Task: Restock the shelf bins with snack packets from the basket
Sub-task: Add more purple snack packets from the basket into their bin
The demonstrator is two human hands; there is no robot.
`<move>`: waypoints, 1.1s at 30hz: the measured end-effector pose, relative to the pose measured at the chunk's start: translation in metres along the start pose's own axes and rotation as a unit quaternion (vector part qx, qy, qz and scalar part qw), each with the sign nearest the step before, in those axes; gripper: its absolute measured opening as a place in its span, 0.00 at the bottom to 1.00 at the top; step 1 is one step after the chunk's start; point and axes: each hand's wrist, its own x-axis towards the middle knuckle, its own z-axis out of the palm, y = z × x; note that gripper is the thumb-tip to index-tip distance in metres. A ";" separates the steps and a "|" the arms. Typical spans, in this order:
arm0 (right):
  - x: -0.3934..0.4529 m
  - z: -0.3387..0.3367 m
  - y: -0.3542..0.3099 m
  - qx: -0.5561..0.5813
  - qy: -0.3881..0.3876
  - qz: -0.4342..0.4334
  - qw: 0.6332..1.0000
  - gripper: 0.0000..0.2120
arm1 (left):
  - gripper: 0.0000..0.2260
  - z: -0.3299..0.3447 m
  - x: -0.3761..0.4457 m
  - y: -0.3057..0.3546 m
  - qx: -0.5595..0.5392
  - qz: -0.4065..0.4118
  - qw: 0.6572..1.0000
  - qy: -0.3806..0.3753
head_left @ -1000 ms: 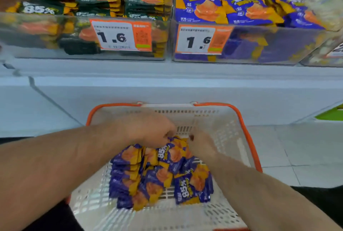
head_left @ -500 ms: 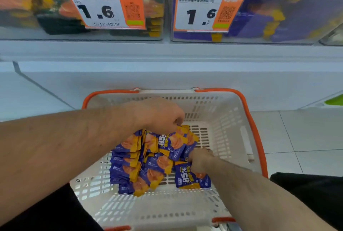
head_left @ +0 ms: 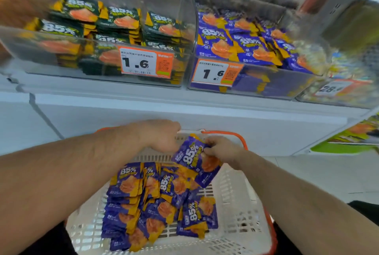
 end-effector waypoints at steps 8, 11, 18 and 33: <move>-0.047 -0.023 -0.064 0.164 0.134 -0.125 0.969 0.07 | 0.07 -0.048 -0.029 0.008 -0.310 0.049 0.949 0.040; -0.067 -0.025 -0.083 0.034 0.255 -0.218 0.942 0.19 | 0.08 -0.068 -0.043 0.008 -0.339 0.065 0.934 0.087; -0.095 -0.022 -0.100 -0.208 0.326 -0.316 0.866 0.41 | 0.06 -0.095 -0.059 0.024 -0.406 0.076 0.887 0.206; -0.080 -0.115 -0.191 -0.115 0.434 -0.241 0.860 0.29 | 0.13 -0.129 -0.035 0.016 -0.147 0.070 0.823 0.544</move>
